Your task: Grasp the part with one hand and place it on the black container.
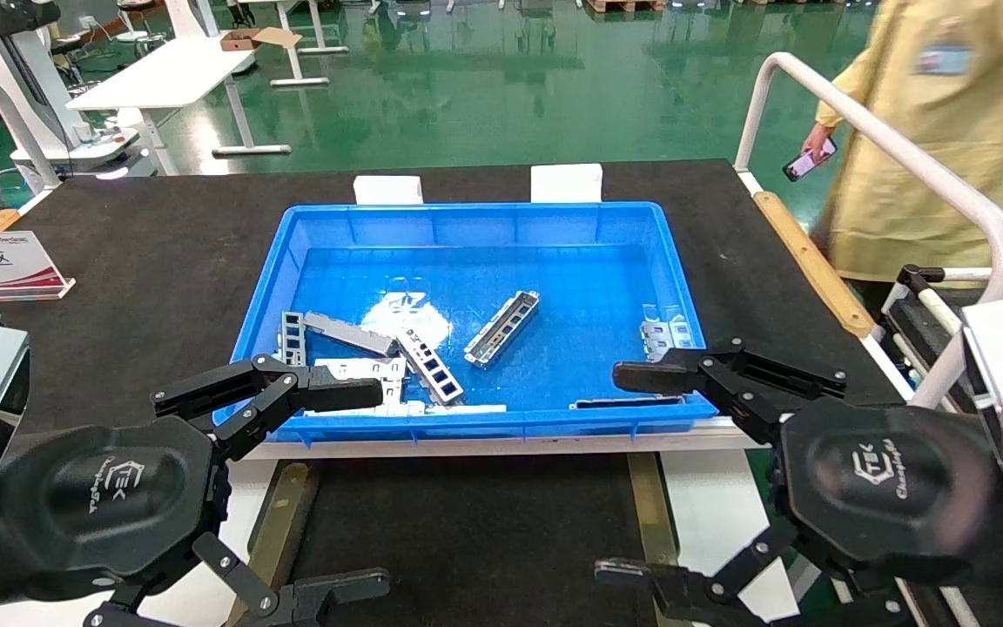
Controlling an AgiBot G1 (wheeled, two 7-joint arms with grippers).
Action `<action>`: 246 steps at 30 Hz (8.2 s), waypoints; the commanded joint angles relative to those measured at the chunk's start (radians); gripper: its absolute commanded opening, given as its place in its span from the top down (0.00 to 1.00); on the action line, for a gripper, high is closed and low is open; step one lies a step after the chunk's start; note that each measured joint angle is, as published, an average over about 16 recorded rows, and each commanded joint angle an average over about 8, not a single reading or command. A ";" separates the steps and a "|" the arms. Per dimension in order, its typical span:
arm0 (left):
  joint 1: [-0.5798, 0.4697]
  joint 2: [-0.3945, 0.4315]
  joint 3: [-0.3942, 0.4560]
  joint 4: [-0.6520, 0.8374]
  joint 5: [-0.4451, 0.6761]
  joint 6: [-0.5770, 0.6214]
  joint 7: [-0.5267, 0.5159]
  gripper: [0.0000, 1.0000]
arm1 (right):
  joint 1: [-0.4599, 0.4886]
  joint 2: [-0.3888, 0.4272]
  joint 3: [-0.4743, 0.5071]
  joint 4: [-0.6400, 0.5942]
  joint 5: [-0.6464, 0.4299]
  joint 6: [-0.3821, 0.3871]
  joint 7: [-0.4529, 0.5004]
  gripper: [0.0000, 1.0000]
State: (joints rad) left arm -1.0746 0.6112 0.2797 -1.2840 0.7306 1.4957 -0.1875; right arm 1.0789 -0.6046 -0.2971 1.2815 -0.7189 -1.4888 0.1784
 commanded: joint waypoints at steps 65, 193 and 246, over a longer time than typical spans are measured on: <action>-0.386 0.442 0.175 0.935 0.345 -0.122 0.432 0.00 | -0.004 -0.007 0.016 0.001 -0.012 -0.007 0.009 0.00; -0.453 0.732 0.212 1.194 0.204 -0.582 0.702 1.00 | -0.002 -0.003 0.007 0.001 -0.005 -0.003 0.004 1.00; 0.045 0.289 0.287 0.650 -0.032 0.051 0.317 1.00 | -0.001 -0.001 0.004 0.001 -0.003 -0.002 0.003 1.00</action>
State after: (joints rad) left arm -1.0243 0.9090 0.5616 -0.6292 0.6982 1.5372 0.1376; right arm 1.0776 -0.6060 -0.2929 1.2828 -0.7220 -1.4904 0.1812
